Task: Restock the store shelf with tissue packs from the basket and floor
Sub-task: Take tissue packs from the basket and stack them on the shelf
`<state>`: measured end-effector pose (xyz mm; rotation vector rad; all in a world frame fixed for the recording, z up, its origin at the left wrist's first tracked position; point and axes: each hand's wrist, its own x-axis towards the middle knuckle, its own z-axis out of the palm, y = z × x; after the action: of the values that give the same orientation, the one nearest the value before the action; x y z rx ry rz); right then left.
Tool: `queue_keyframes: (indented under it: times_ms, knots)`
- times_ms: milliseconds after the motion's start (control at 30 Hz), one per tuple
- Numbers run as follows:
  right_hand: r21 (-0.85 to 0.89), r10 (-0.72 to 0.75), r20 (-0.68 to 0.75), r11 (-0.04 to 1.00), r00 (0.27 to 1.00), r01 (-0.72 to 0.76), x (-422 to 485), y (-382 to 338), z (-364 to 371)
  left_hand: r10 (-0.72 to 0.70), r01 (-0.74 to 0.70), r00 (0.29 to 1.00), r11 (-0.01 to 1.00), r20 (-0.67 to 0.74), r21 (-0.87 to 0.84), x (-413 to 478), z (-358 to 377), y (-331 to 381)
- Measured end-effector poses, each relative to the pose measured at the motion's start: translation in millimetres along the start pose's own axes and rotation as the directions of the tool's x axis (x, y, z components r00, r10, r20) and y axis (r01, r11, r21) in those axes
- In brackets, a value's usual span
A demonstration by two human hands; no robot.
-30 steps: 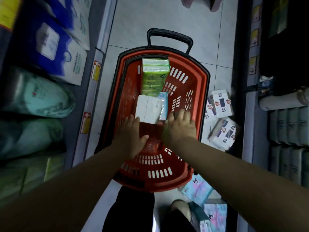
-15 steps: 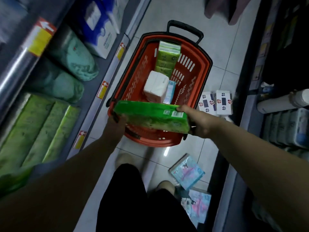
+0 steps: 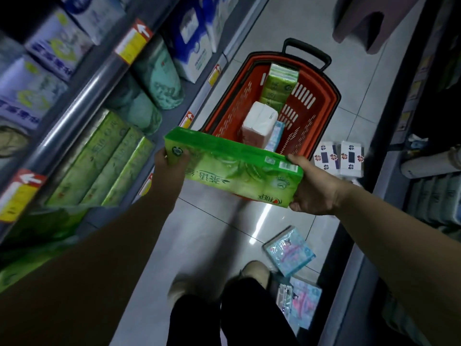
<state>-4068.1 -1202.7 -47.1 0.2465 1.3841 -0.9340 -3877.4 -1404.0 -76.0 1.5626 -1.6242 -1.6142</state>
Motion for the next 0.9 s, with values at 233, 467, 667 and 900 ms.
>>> queue_keyframes:
  times_ms: [233, 467, 667, 900]
  knots:
    - [0.123, -0.118, -0.149, 0.983, 0.982, 0.137, -8, 14, 47, -0.04, 0.043, 0.998, 0.997, -0.044, 0.066, -23, -56, 11]
    - [0.022, -0.373, -0.393, 0.91, 0.84, 0.415, -70, -12, 116, -0.149, 0.148, 0.982, 0.989, 0.115, 0.023, -76, -137, 55]
    - [-0.178, -0.595, -0.291, 0.803, 0.749, 0.568, -166, -29, 187, -0.044, 0.049, 0.997, 0.996, 0.067, -0.078, -140, -216, 136]
    - [-0.318, -0.761, -0.122, 0.638, 0.637, 0.702, -267, -40, 250, 0.141, -0.16, 0.982, 0.974, -0.122, -0.161, -218, -285, 216]
